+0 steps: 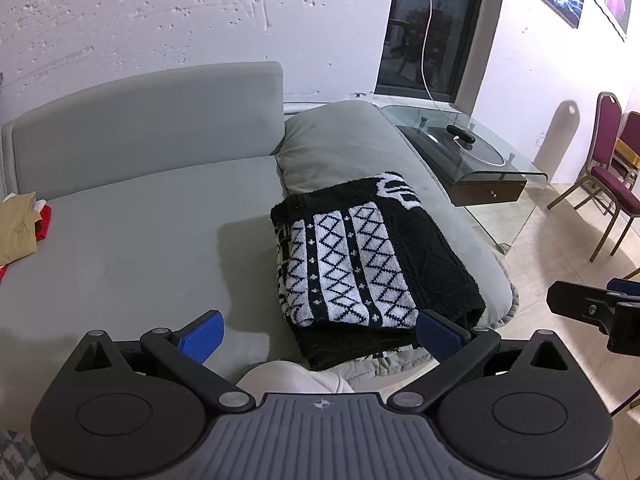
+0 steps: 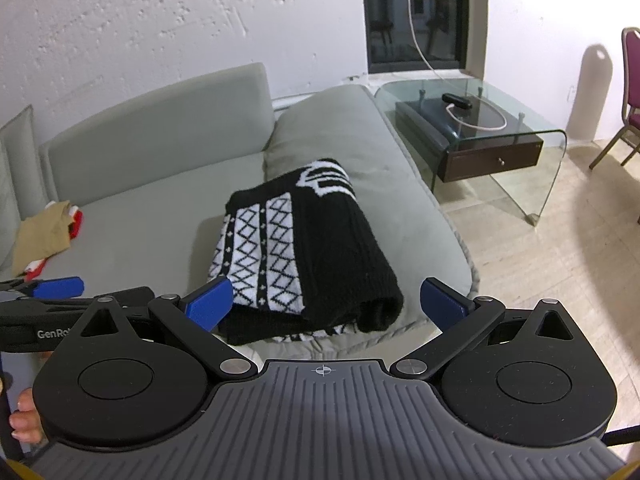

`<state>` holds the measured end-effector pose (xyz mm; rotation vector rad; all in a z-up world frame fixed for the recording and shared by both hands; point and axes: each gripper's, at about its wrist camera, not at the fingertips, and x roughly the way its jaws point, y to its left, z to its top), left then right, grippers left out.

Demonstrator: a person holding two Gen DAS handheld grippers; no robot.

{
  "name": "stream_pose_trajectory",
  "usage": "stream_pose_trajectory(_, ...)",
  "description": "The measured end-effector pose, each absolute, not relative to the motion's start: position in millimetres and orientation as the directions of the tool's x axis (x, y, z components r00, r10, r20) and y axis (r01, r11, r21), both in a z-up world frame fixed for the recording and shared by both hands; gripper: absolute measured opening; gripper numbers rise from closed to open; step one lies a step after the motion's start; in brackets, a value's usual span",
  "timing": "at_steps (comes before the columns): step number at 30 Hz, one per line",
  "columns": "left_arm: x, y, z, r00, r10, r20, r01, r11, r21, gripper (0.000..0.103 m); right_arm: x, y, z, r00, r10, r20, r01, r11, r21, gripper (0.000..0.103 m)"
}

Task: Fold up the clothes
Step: 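Move both grippers toward the folded black-and-white knit sweater on the sofa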

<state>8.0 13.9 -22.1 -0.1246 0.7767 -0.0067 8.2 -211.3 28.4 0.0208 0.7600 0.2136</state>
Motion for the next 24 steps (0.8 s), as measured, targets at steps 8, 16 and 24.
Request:
stream_pose_trajectory(8,7.0,15.1,-22.8,0.712,-0.048,-0.700,-0.044,0.993,-0.113,0.102,8.5,-208.9,26.8,0.698,0.203,-0.687,-0.187,0.977,0.098,0.102)
stream_pose_trajectory(16,8.5,20.2,-24.3,0.709,-0.043,-0.704,-0.053,0.992,-0.113,0.102,12.2,-206.6,25.0,0.691,0.205,-0.693,-0.192,0.976,0.097,0.102)
stream_pose_trajectory(24,11.2,58.7,-53.7,0.693,0.110,-0.713,-0.145,0.989,0.012,0.102,27.5,-199.1,-4.0,0.705,0.293,-0.646,-0.253,0.955,0.158,0.103)
